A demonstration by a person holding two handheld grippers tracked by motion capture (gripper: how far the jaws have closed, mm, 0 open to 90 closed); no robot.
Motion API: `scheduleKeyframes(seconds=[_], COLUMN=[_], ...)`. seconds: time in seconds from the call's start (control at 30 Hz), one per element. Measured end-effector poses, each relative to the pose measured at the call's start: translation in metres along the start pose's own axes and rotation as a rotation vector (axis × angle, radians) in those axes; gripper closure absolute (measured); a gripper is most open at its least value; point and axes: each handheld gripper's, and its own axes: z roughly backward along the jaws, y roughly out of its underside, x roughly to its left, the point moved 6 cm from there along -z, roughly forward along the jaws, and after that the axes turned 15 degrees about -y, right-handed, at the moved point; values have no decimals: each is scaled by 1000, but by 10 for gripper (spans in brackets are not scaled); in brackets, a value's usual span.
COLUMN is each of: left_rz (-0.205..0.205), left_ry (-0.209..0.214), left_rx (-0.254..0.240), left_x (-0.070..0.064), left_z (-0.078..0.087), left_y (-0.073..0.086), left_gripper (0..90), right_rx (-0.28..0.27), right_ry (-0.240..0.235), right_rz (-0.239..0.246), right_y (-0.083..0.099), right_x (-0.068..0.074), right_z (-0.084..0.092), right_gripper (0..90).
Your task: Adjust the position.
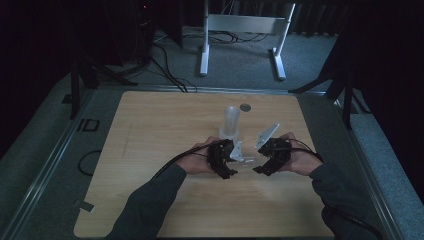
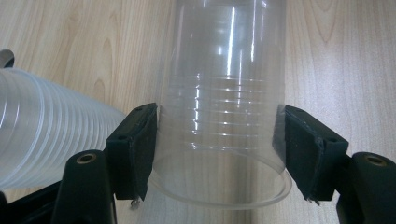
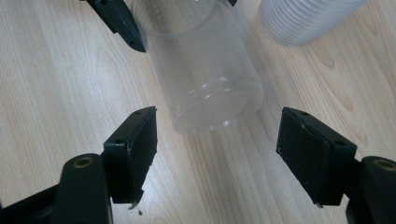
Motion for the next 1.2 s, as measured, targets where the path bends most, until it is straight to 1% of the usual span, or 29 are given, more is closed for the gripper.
scheduleKeyframes(seconds=[0.07, 0.2, 0.3, 0.33, 0.4, 0.5, 0.63, 0.7, 0.87, 0.9, 1.03, 1.1, 1.13, 1.2], left_rz=[1, -10, -12, -19, -26, -32, -27, -34, -48, -59, -62, -67, -64, -63], left_ry=[-1, -2, -7, -15, -18, -20, -18, -19, -27, -34, -34, -36, -34, -32], left_rx=[-6, -8, -8, -13, -16, -23, -33, -32, -34, -33, -33, -33, -32, -35], left_x=[-2, -3, -4, -5, -6, -6, -8, -9, -9, -8, -9, -9, -10, -10], left_z=[0, 0, 0, 1, 2, 3, 2, 3, 4, 4, 4, 4, 4, 4], left_y=[-1, -2, -3, -4, -5, -7, -8, -9, -10, -10, -10, -10, -10, -10], left_gripper=[319, 319, 319, 319, 320, 320, 321, 321, 321, 321, 320, 320, 311, 305], right_rx=[4, 6, 13, 17, 25, 24, 33, 38, 47, 49, 65, 66, 62, 64], right_ry=[0, -6, -6, -6, -18, -24, -34, -40, -51, -53, -60, -62, -61, -60], right_rz=[-3, 2, -1, -3, -13, -10, 0, 5, 5, 8, 12, 11, 13, 14], right_y=[0, -2, -2, -2, -1, -1, -2, -2, -2, -2, -2, -2, -1, -1], right_x=[0, 0, -1, -1, 0, 1, 1, 1, 2, 2, 2, 2, 2, 2], right_z=[0, -2, -3, -4, -7, -8, -11, -13, -16, -17, -19, -19, -19, -18], right_gripper=[287, 286, 285, 285, 284, 284, 284, 289, 315, 325, 362, 370, 392, 401])
